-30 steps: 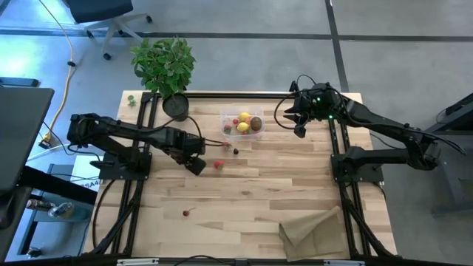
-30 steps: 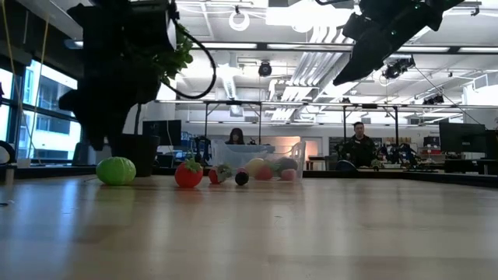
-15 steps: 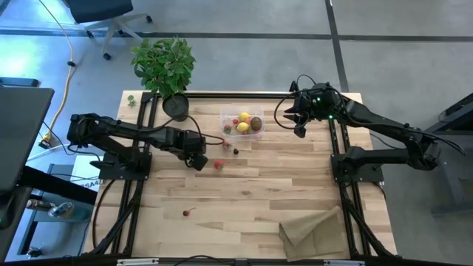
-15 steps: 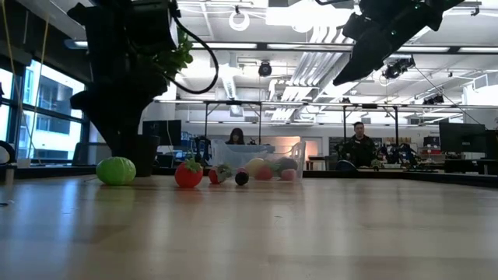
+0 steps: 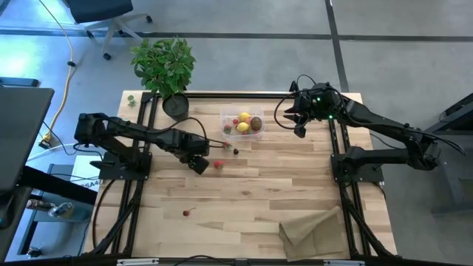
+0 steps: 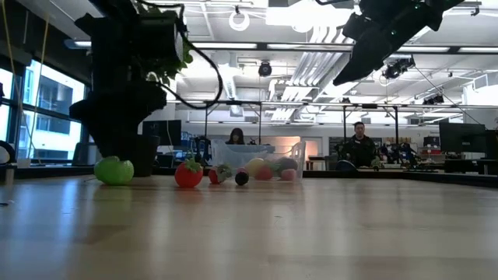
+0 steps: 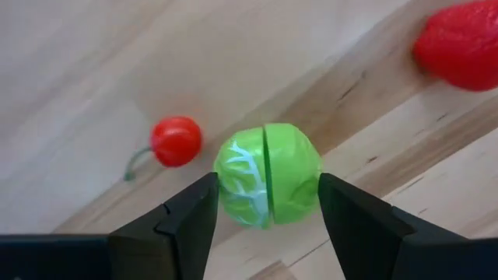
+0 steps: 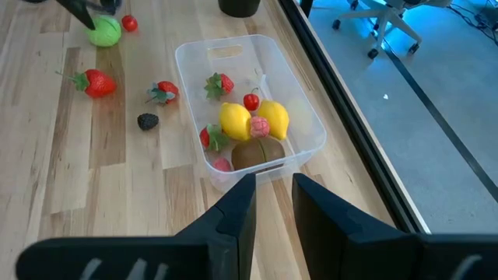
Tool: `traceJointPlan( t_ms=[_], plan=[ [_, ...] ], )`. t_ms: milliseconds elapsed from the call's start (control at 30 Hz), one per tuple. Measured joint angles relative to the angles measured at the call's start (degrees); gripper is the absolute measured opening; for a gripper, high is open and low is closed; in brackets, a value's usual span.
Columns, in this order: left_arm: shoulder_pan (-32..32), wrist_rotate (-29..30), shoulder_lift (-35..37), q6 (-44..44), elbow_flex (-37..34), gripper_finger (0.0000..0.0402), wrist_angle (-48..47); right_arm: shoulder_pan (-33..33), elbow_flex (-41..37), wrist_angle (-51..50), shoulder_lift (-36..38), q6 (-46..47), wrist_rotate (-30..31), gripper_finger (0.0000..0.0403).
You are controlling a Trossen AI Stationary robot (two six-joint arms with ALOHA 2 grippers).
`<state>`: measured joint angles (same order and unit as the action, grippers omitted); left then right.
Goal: Pick and placing Produce into tupperware
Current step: Put the cabbage into the transparent bin
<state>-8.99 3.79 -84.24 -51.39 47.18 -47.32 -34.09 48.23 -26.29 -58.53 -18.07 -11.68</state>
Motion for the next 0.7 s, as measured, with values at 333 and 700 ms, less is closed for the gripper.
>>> traceJointPlan(
  t_ms=[333,700],
  plan=[
    [0.0,-1.0,-3.1,-1.5,0.2,0.0232,4.5,0.0,0.0,0.0,0.0,0.0,0.0,0.0076],
    [0.0,-2.2,-3.3,-1.6,-0.1,0.0299,3.8,0.0,0.0,0.0,0.0,0.0,0.0,0.0076]
  ],
)
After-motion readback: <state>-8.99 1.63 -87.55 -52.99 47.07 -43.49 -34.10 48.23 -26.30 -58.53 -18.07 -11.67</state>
